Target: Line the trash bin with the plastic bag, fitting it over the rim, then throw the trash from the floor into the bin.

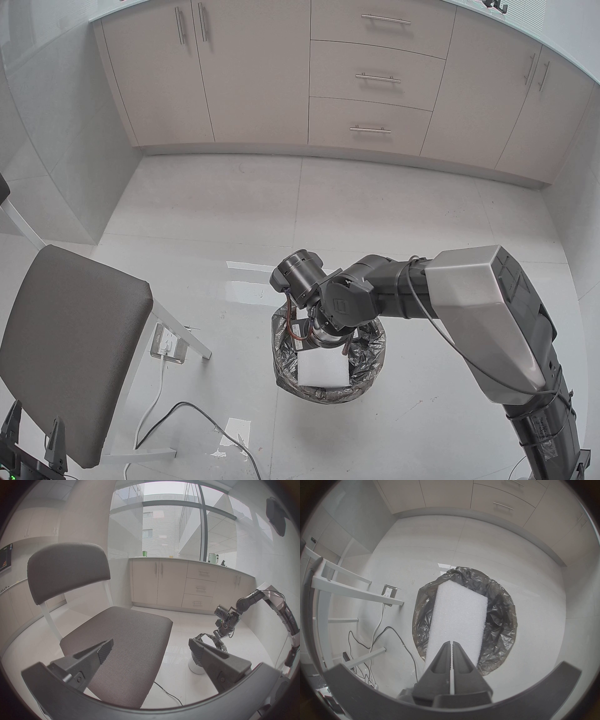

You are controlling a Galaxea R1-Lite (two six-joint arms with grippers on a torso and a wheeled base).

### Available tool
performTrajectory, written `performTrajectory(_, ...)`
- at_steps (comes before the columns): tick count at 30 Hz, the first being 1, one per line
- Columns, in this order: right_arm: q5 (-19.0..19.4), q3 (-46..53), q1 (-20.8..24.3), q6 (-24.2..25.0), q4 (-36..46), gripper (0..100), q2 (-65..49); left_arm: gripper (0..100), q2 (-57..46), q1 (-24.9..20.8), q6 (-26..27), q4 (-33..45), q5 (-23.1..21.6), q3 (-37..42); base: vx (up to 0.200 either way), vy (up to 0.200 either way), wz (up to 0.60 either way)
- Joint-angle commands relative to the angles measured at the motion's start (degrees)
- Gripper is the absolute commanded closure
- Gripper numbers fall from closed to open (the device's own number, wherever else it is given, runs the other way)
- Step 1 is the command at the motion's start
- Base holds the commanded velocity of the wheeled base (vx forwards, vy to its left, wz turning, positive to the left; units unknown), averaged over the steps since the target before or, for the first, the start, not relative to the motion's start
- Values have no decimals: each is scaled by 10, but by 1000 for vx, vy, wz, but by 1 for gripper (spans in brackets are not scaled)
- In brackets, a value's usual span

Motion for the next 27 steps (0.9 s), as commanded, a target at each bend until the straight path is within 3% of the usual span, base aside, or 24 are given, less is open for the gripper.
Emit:
performTrajectory(1,1,0,5,1,-14,100,20,0,-8,0,0,0,0,0,0,0,0)
performTrajectory(14,-1,0,-3,-8,-48,100,48,0,-8,0,0,0,0,0,0,0,0)
performTrajectory(27,7,0,-59,-41,-133,100,117,0,-8,0,0,0,0,0,0,0,0)
